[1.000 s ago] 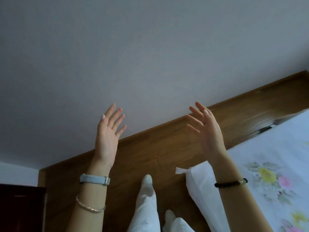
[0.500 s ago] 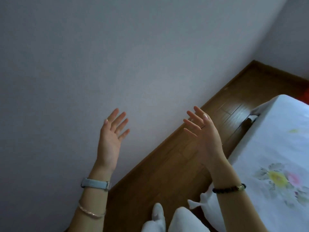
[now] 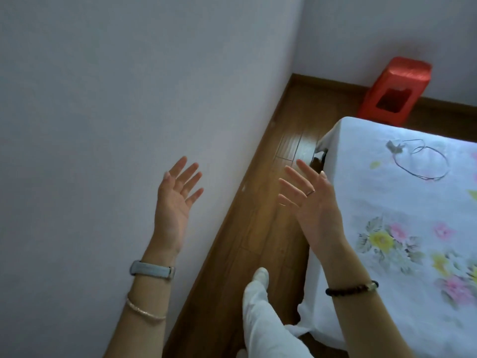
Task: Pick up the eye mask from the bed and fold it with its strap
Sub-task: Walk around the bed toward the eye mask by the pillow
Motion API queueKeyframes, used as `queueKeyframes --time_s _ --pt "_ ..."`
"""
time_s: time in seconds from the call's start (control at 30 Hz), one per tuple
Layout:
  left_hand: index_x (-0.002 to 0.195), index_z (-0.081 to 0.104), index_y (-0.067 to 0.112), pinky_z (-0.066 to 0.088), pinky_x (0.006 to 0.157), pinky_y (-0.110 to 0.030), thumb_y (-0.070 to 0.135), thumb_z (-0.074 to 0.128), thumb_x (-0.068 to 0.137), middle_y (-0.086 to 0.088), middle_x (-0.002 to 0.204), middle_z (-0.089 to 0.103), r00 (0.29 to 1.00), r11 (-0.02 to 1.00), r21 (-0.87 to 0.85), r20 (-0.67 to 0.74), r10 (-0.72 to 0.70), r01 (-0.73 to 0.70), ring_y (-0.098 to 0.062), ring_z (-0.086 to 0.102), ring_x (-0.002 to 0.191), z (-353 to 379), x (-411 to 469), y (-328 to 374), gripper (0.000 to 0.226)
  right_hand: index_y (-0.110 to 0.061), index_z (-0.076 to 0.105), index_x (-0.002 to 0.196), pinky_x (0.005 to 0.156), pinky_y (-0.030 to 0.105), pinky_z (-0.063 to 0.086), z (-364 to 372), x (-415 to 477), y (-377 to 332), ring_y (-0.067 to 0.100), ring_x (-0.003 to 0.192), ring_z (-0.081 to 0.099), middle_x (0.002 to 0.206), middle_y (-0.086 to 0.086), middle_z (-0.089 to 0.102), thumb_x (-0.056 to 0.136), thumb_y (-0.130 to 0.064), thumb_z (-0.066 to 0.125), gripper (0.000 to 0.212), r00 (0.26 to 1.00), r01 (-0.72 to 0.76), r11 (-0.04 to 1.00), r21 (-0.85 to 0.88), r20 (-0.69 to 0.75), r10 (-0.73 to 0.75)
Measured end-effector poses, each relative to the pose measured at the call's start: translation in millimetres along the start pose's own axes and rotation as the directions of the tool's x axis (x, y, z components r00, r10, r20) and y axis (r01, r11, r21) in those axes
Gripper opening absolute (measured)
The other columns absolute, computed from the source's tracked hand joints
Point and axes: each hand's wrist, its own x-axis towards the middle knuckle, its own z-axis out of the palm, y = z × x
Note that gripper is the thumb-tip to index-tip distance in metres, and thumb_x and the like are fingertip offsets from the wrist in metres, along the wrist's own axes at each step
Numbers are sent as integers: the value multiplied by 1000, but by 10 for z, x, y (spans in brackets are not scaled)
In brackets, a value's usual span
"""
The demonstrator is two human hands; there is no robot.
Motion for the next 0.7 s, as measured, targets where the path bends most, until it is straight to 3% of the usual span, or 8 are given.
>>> queueKeyframes --time_s 0.3,0.53,0.7 --pt "141 49 25 42 108 -45 54 30 94 -3 141 59 986 1000 2 167 -6 6 -19 58 129 798 1525 -5 58 -33 59 125 110 50 42 -249 1198 -444 24 126 60 138 0 62 103 -46 21 45 987 84 996 22 -140 -80" --pt "145 45 21 40 111 -49 51 26 97 -6 145 56 954 999 -9 297 -31 35 -22 56 131 1436 2445 -81 60 -25 53 136 111 53 41 -513 1868 -846 26 128 58 143 6 58 104 -43 23 47 958 156 987 41 -250 -141" --pt "147 43 22 37 113 -51 50 22 99 -5 148 53 919 996 -8 387 -74 84 -23 54 134 1944 3204 -317 59 -29 55 131 112 53 40 -766 2430 -1037 26 129 57 141 3 59 105 -43 22 45 922 180 983 28 -354 -159"
